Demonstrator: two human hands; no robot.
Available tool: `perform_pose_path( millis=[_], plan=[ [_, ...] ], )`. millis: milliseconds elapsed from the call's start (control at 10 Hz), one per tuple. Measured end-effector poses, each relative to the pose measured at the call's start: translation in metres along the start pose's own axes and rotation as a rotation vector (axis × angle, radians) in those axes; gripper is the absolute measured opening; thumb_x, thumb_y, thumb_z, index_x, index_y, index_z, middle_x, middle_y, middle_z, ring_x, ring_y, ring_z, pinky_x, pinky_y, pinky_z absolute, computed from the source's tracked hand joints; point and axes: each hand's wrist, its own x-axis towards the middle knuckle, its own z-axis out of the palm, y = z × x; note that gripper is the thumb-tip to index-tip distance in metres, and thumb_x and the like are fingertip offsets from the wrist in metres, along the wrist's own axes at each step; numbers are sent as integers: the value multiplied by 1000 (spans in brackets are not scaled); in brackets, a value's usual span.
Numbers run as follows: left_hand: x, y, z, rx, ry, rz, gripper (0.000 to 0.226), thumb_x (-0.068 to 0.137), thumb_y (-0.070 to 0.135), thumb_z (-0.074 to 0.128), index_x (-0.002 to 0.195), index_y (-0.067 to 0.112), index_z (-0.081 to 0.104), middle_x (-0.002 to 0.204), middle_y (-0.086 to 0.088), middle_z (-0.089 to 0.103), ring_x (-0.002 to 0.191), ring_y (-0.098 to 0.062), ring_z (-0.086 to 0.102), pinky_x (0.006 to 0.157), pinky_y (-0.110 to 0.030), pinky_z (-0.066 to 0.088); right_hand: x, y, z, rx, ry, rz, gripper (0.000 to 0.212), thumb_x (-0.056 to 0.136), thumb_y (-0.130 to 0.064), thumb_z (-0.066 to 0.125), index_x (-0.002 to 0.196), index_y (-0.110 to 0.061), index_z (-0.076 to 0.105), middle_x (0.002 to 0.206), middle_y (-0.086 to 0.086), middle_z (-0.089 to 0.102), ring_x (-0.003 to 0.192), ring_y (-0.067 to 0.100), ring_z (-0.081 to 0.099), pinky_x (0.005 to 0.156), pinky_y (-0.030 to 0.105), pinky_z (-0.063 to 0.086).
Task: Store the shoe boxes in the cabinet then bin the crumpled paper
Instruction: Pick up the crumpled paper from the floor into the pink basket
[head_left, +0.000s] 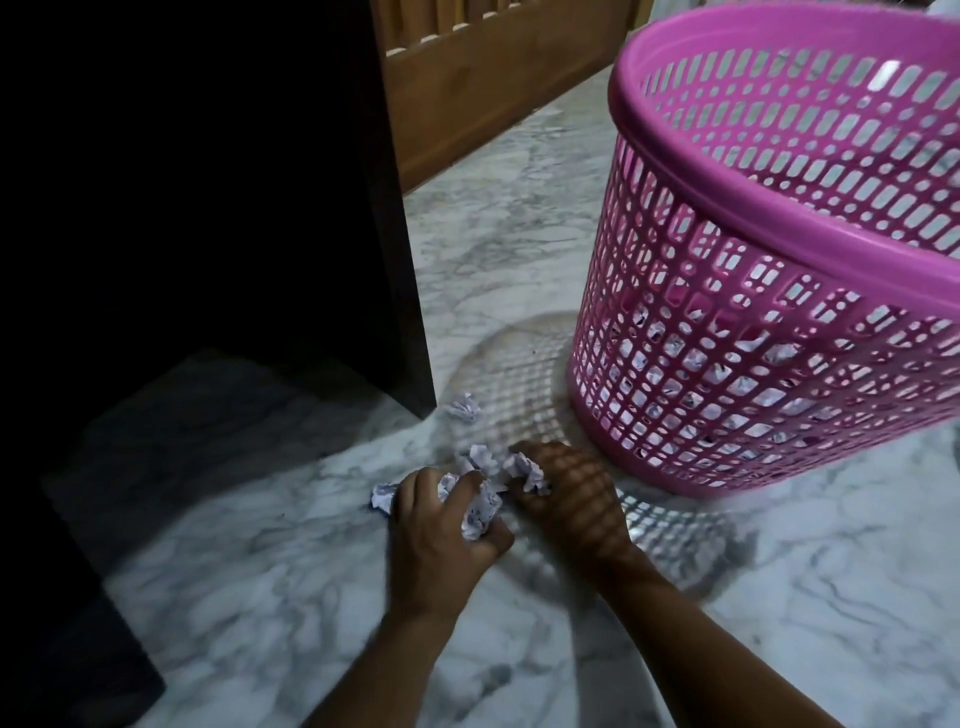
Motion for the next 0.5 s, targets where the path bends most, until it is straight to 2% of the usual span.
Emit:
perform_pose_path(
  millis=[100,200,300,400,500],
  plan=[
    [1,-2,-2,-6,-5,-31,36,62,33,66,96,21,70,88,-3,50,84,-27,54,69,-41,49,-1,0,-1,-14,32,61,30,83,-40,62,98,-17,73,88,-1,76,80,11,71,79,14,44],
    [2,-4,-3,-62,-7,-95,29,64,32,62,91,22,67,90,-1,45,83,-27,54,64,-40,50,7,-12,-17,18,-9,133,59,90,-65,46,108,-11,65,97,10,72,90,18,67,80,20,44],
    [4,-8,-3,-99,-32,-153,27,64,33,60,88,22,65,92,2,39,78,-26,53,59,-40,51,4,-18,-19,100,-115,397,103,56,-99,20,137,-40,43,102,8,70,90,20,64,72,6,46],
    [6,-13,-4,-119,-47,-185,25,66,27,63,90,22,63,93,4,35,75,-26,54,59,-41,52,15,8,5,-394,-33,251,86,90,-70,46,153,-25,9,69,-3,69,53,10,62,47,13,45],
    [10,-15,-2,-94,-52,-181,36,66,26,62,102,21,64,93,1,38,78,-28,58,64,-42,54,20,-15,-9,-275,-72,308,42,98,-62,14,118,-33,38,68,-17,69,55,-4,58,55,6,33]
  ],
)
